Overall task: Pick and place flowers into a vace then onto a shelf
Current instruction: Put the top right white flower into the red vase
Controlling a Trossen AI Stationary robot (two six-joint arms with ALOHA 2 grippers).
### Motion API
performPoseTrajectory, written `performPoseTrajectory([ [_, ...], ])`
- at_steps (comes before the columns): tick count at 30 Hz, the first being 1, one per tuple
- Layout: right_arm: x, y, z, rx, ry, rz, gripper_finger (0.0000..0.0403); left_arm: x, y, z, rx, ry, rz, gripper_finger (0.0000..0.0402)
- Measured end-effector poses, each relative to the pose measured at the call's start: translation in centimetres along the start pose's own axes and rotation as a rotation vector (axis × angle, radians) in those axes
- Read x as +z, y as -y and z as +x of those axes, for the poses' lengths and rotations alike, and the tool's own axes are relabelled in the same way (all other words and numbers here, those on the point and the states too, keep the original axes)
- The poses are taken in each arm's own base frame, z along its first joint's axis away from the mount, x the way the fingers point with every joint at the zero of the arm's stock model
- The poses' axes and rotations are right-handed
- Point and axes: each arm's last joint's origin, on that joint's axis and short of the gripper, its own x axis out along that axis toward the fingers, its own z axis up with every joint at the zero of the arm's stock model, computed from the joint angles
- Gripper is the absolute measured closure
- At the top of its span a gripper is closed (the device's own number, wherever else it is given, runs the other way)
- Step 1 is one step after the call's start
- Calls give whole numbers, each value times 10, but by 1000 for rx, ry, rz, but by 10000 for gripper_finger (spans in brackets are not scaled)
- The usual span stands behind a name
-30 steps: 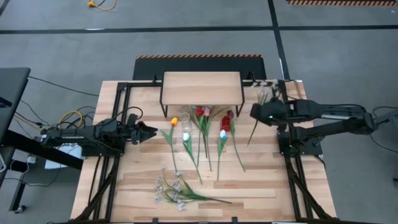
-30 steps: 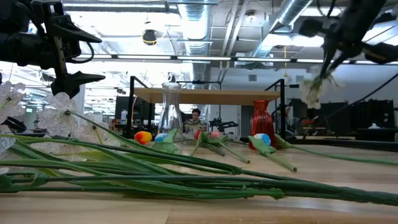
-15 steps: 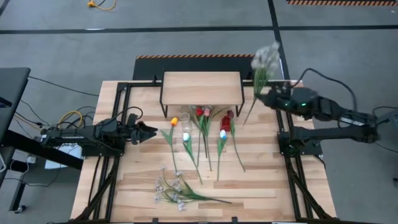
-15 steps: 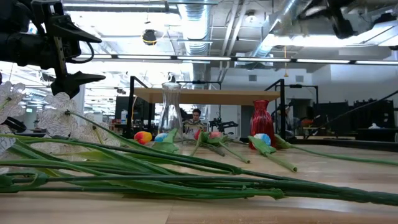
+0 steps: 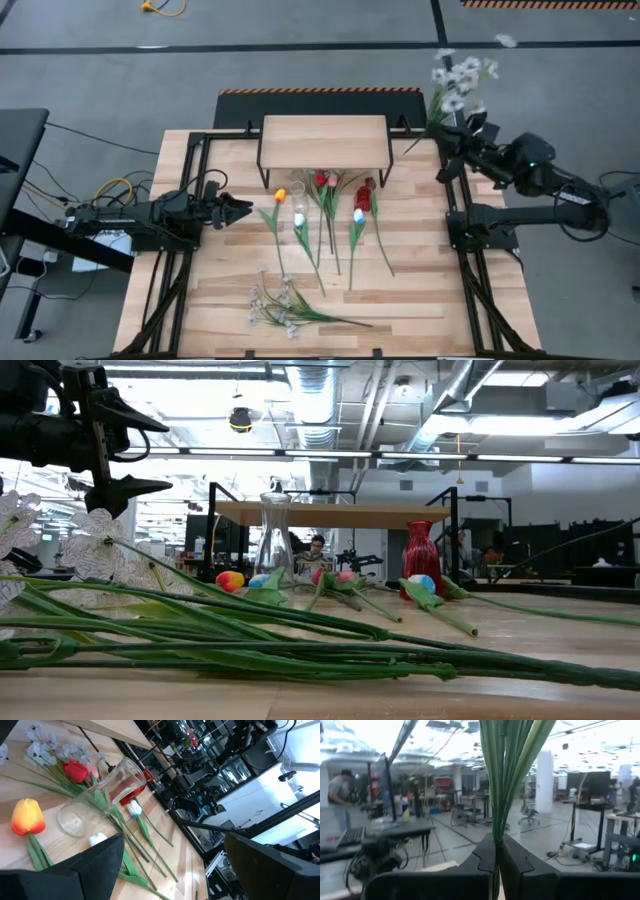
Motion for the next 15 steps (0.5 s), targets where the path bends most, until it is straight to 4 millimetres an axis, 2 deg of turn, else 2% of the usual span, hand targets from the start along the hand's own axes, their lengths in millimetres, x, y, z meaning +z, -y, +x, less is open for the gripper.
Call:
performPoseTrajectory([
  [9,-20,-16,16,51,-142,18,403,0,0,0,1,1,6,69],
  [15,-60,-34,30,-4,-134,53,403,0,0,0,2,2,26,69],
])
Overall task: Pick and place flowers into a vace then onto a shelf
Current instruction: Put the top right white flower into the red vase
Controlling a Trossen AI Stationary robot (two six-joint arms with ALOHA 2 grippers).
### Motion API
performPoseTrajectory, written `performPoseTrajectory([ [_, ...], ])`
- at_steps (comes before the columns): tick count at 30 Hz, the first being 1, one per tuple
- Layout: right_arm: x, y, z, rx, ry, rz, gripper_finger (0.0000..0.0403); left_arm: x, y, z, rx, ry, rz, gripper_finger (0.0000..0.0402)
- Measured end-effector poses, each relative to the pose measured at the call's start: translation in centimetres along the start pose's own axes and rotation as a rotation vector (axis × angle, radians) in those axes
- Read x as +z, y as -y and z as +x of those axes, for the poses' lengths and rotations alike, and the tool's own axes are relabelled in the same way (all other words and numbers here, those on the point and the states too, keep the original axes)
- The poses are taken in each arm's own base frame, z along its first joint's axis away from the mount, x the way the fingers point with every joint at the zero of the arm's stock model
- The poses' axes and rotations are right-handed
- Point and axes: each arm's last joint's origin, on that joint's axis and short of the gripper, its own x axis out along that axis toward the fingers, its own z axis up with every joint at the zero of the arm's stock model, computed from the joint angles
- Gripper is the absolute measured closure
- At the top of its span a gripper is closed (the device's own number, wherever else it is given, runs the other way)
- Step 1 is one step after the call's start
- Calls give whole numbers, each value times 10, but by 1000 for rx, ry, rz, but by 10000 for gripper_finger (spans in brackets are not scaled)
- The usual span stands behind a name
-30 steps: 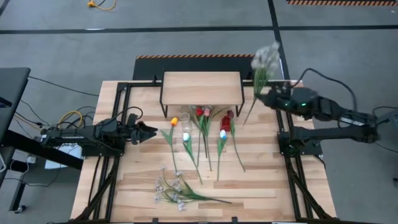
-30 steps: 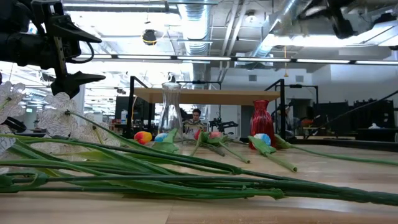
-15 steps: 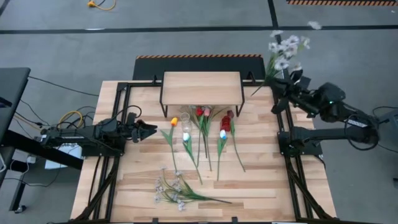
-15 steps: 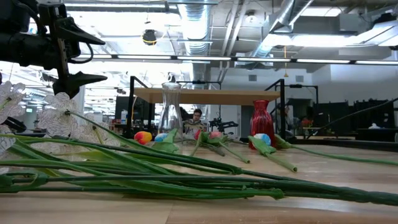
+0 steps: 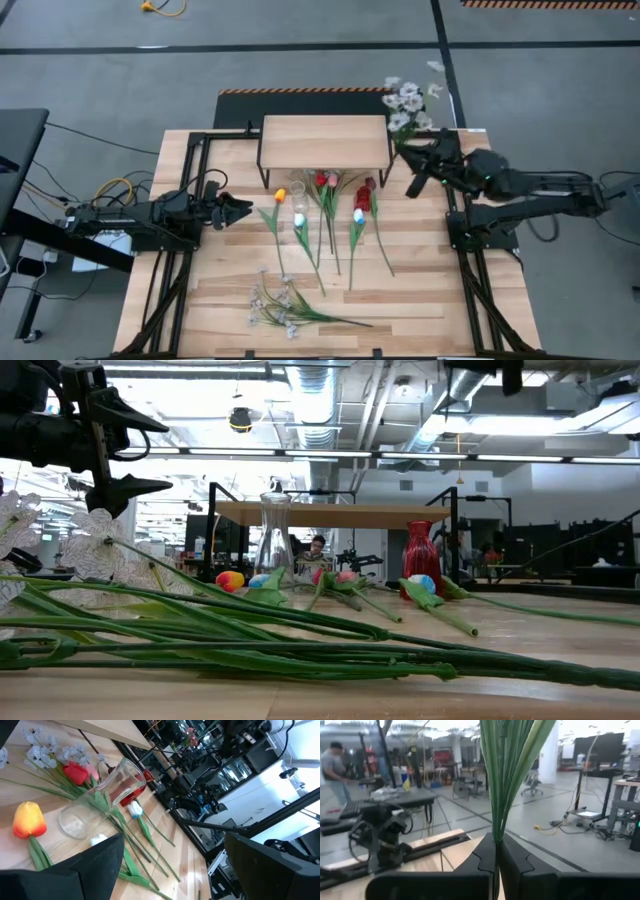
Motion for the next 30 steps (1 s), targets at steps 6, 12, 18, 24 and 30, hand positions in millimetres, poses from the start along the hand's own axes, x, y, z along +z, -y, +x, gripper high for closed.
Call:
performPoseTrajectory([
  [6,-38,-9,0,-7,54,70,403,0,0,0,0,0,3,69],
  [12,-61,-18,-3,-37,32,66,403,0,0,0,0,0,3,69],
  [18,-84,-22,1,-59,22,60,403,0,0,0,-2,-3,3,69],
  [24,-103,-25,6,-117,24,62,403,0,0,0,-4,-5,3,69],
  [30,-111,-30,13,-131,9,51,403,0,0,0,-5,-6,2,69],
])
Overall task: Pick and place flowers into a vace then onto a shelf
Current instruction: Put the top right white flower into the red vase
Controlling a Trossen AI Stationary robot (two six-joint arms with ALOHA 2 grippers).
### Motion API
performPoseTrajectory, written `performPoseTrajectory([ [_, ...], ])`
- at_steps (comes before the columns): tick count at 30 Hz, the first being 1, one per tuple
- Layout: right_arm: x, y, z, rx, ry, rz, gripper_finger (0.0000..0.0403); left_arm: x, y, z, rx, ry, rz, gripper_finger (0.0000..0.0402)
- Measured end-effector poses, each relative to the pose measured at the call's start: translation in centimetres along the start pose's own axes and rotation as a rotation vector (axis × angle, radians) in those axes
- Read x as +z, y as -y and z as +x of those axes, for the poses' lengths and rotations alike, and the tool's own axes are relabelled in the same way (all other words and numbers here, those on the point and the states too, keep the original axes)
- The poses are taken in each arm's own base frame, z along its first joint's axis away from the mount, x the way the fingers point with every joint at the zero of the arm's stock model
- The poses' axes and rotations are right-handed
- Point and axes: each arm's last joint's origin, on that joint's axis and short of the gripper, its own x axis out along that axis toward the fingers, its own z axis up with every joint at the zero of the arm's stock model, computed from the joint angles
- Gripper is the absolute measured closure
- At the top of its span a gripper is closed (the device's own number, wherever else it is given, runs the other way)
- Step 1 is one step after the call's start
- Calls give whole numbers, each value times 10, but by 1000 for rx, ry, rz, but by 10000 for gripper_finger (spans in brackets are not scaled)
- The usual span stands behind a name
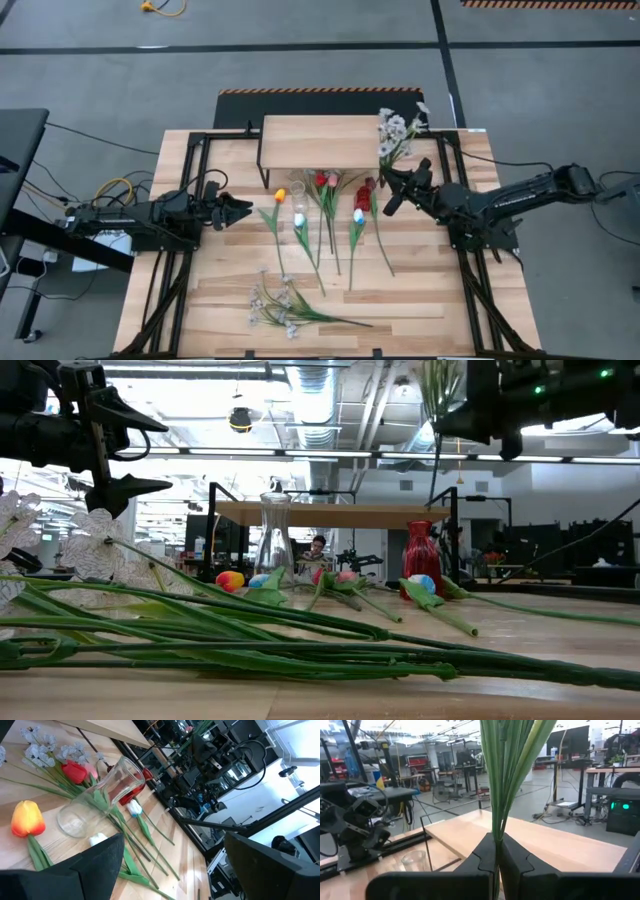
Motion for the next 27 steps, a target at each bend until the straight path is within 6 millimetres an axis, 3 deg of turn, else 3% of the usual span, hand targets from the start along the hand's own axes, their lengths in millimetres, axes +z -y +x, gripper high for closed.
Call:
performPoseTrajectory([
  [27,-43,-17,20,-91,-90,-3,403,0,0,0,0,-1,-4,69],
])
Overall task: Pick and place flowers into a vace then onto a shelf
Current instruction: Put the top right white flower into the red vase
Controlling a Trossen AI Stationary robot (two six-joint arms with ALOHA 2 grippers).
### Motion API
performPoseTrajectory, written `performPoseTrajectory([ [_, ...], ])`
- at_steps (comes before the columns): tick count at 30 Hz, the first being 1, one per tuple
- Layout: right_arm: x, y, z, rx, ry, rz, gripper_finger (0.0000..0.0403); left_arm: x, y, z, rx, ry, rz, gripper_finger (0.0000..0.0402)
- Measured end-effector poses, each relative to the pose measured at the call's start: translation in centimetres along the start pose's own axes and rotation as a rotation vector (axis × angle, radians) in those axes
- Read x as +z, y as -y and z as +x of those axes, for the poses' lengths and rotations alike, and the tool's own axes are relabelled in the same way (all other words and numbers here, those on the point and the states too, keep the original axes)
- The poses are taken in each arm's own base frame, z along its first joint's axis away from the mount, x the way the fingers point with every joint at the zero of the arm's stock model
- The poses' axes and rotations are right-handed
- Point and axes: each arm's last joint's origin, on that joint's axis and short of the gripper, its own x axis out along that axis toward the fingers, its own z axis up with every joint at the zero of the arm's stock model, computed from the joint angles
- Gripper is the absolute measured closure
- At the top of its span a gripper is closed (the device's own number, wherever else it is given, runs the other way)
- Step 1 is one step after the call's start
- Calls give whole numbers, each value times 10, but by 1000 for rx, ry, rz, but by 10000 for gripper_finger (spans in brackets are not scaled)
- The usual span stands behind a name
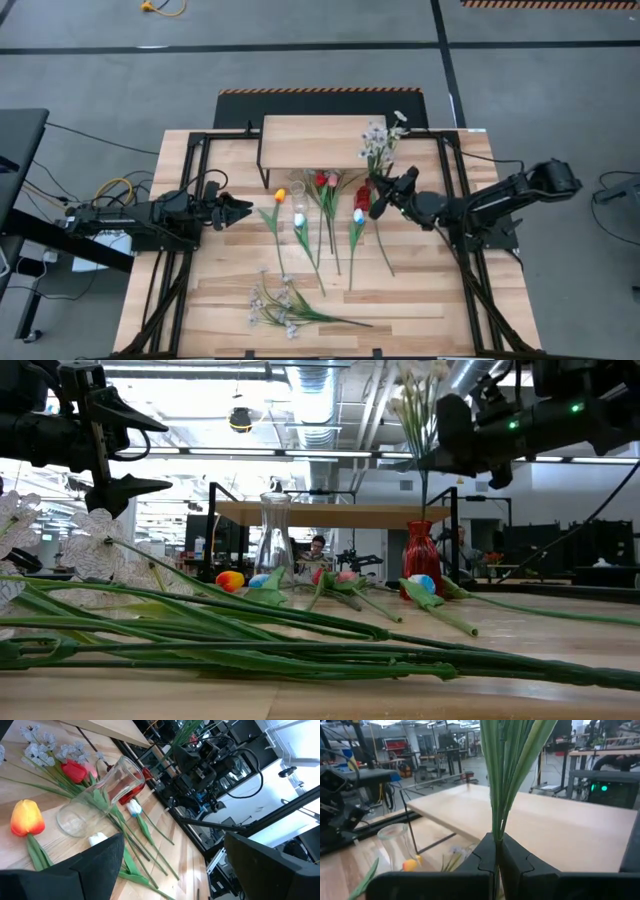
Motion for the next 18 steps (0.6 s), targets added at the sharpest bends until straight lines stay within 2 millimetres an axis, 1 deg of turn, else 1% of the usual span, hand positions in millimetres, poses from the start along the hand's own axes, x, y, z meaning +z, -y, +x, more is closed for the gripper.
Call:
performPoseTrajectory([
  [7,-12,-7,-1,24,-39,-34,398,0,0,0,0,0,0,69],
  [18,-31,-11,3,17,-99,-24,396,0,0,0,0,-1,0,69],
])
